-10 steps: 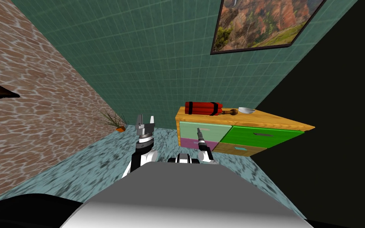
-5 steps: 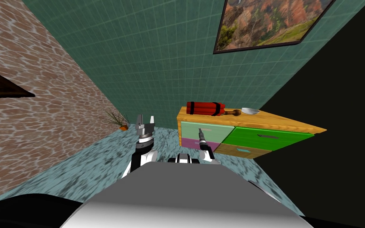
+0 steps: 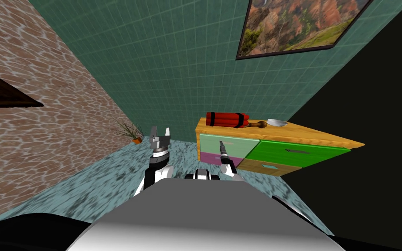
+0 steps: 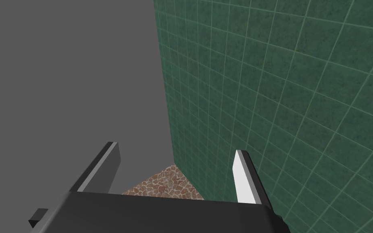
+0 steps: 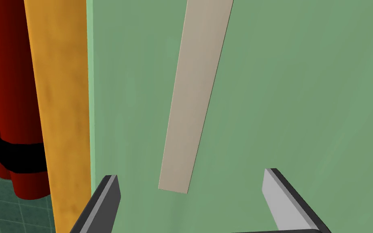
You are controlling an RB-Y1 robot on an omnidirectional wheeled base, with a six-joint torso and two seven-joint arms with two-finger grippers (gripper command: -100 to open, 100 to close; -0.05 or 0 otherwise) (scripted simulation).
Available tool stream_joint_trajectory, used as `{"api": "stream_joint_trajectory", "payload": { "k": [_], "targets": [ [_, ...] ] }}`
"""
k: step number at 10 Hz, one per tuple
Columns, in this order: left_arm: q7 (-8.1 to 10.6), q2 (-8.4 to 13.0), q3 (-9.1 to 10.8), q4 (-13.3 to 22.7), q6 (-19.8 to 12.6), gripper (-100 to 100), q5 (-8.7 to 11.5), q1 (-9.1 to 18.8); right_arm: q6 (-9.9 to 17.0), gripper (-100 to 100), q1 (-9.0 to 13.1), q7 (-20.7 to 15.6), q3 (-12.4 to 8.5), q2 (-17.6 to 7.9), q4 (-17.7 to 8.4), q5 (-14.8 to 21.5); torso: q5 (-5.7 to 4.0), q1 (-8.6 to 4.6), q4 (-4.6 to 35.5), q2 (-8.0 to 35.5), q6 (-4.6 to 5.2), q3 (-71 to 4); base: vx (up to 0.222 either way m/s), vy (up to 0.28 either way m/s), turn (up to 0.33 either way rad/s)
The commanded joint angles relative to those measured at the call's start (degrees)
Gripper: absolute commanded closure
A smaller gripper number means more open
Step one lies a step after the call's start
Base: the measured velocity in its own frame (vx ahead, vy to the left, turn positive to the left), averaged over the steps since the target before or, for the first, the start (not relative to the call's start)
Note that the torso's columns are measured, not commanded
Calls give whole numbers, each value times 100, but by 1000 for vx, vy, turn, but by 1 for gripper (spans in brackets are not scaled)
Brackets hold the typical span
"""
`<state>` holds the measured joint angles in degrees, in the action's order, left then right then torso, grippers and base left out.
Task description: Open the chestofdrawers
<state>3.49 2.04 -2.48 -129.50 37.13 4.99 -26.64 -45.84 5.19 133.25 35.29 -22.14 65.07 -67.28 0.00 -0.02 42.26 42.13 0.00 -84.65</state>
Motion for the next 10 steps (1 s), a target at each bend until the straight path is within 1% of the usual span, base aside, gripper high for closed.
{"api": "stream_joint_trajectory", "payload": {
  "k": [1, 2, 3, 4, 5, 6, 8, 10],
  "targets": [
    [0, 0, 0, 0, 0, 0, 0, 0, 27, 100, 8, -16, -10, -2, 7, -6, 0, 1, 0, 10, 1, 4, 5, 0, 1],
    [0, 0, 0, 0, 0, 0, 0, 1, -246, 100, -182, -301, -295, 147, 126, 281, 0, 1, 4, 22, 1, 12, 109, 35, -361],
    [0, -1, 0, 0, 0, 0, 0, -2, -246, 100, -182, -458, -377, 147, 126, 425, 9, -22, 6, -28, 36, -13, 129, 59, -420],
    [0, 0, 0, -1, 1, 0, 0, -2, -246, 100, -182, -581, -377, 147, 126, 620, 6, -23, 4, -32, 19, -19, 61, 44, -244],
    [0, 0, 0, -1, 0, 0, 0, -1, -246, 100, -182, -725, -377, 147, 126, 817, 4, -43, 12, -21, 20, -11, 21, 10, -100],
    [0, 0, 0, 0, 0, 0, 0, 0, -246, 100, -182, -895, -377, 147, 126, 997, 3, -51, 23, -1, 17, 2, -4, -11, 1],
    [0, 1, 0, 0, 0, 0, 0, 1, -246, 100, -182, -1210, -377, 147, 126, 1334, 6, -23, 26, 15, 8, 11, -2, -23, 1],
    [0, 0, 0, 0, 0, 0, 0, 1, -246, 100, -182, -1534, -377, 147, 126, 1334, 10, 6, 18, 9, 1, 6, 0, -6, -1]
  ]
}}
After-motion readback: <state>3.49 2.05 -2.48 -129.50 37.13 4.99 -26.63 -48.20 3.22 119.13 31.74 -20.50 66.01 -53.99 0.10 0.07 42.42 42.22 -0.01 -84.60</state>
